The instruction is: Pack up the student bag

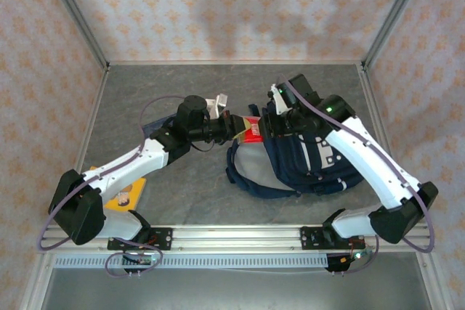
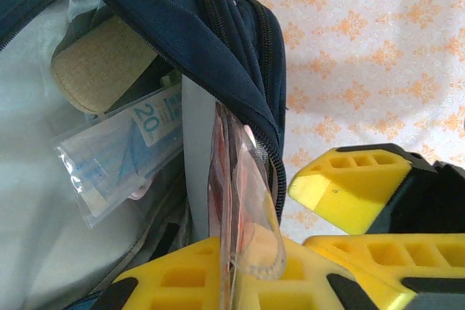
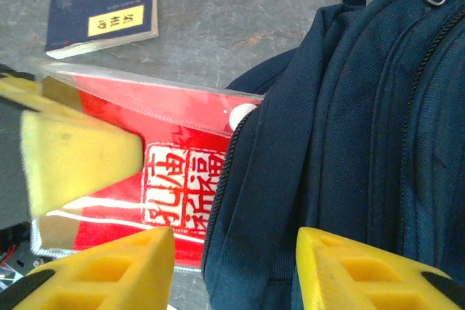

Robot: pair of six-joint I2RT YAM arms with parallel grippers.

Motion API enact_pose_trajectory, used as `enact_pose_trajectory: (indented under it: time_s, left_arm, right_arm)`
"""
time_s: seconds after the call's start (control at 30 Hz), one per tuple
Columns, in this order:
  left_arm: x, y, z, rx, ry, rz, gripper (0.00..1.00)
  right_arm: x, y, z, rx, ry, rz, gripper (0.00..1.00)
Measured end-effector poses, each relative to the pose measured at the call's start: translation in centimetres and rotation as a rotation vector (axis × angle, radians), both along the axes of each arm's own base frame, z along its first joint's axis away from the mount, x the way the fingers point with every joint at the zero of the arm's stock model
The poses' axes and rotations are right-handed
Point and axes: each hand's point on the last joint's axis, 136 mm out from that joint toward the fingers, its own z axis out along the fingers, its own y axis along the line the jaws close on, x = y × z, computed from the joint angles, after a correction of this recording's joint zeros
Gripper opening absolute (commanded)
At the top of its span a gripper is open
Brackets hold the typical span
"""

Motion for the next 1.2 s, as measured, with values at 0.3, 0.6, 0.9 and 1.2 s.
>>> enact_pose_trajectory:
  time_s: [0.3, 0.6, 0.9, 1.2]
  left_arm:
    - [0.3, -0.4, -0.9, 0.012, 0.013, 0.003, 0.00]
    - [0.4, -0.6, -1.1, 0.017, 0.011, 0.010, 0.00]
    - [0.2, -0.5, -0.7, 0.025, -0.032, -0.004, 0.00]
    - [-0.1, -0.2, -2.9, 0.030, -0.017, -0.004, 0.00]
  right_arm:
    - [0.8, 0.4, -2.9, -0.177, -0.014, 0.010, 0.22]
    - [1.4, -0.6, -3.1, -0.261, -0.056, -0.001, 0.00]
    - [1.3, -2.5, -0.4, -0.199, -0.071, -0.023, 0.00]
    - [-0.2, -4.6, 3.5, -0.087, -0.076, -0.017, 0.00]
